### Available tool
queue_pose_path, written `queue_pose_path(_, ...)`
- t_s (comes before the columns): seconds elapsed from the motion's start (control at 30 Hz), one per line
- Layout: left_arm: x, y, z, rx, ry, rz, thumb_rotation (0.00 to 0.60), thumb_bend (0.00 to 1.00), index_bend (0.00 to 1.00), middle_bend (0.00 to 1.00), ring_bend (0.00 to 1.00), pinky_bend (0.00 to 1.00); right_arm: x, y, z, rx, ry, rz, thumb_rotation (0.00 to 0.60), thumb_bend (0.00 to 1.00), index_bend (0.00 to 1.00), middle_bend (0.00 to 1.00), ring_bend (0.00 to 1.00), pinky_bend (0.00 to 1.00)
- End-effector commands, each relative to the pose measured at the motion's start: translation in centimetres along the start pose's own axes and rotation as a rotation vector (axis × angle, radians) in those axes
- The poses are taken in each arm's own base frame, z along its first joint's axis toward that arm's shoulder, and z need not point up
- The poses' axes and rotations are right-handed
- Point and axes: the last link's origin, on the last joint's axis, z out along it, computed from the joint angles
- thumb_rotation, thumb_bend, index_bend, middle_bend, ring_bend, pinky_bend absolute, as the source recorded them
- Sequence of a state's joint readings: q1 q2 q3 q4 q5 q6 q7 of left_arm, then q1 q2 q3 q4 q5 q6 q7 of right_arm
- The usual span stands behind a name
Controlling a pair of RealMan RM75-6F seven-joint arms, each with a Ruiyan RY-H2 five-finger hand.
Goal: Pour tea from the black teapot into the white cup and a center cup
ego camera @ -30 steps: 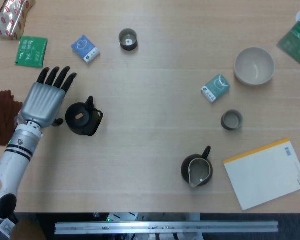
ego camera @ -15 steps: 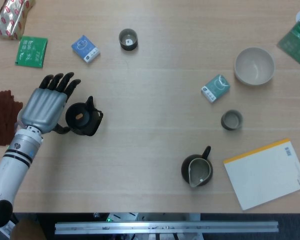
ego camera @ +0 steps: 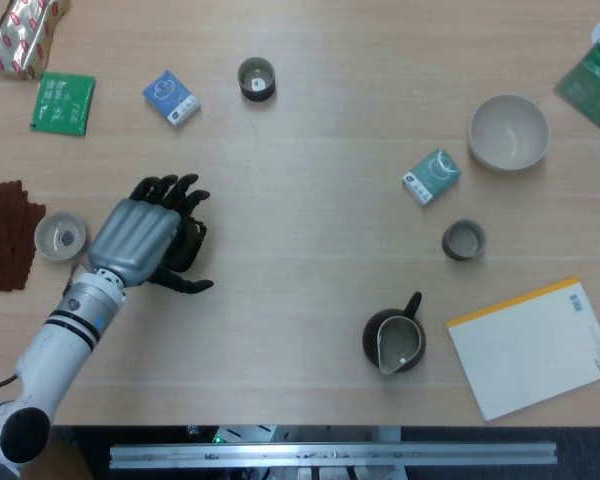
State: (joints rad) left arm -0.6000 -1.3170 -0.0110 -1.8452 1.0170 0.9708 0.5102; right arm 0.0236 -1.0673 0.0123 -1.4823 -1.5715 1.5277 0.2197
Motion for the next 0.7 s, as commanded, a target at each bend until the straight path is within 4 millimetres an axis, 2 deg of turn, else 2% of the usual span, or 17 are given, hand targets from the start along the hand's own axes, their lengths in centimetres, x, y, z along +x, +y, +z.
queue_pose_path(0.03,-0.7,0.5,0.2,-0.01,-0.024,0.028,0.319,0.08,0.11,0.01,0.0,0.07,0.0,0.1,-0.1,-0.005,0.001,0.001,0.6,0.0,0.45,0.39,0.29,0.37)
queue_pose_path(0.3,-1.4,0.7,0.2,-0.014,-0.022,0.09,0.314,0.08,0.14,0.08,0.0,0.05,0.0,0.3,-0.3,-0.009,0.003,0.001,0.6,0.0,0.45,0.39,0.29,0.37)
queue_pose_path(0.53,-1.8,0.4,-0.4,-0.016,-0.023,0.119,0.318,0.08,0.22,0.19,0.0,0.05,0.0,0.1,-0.3,-0.005,0.001,0.0,0.6,0.0,0.45,0.39,0.29,0.37)
queue_pose_path(0.7,-1.9,-0.1,-1.1,-0.013,-0.03,0.136,0.316,0.08,0.25,0.22,0.0,0.05,0.0,-0.1,-0.3,-0.002,0.003,0.0,0.6,0.0,0.45,0.39,0.29,0.37)
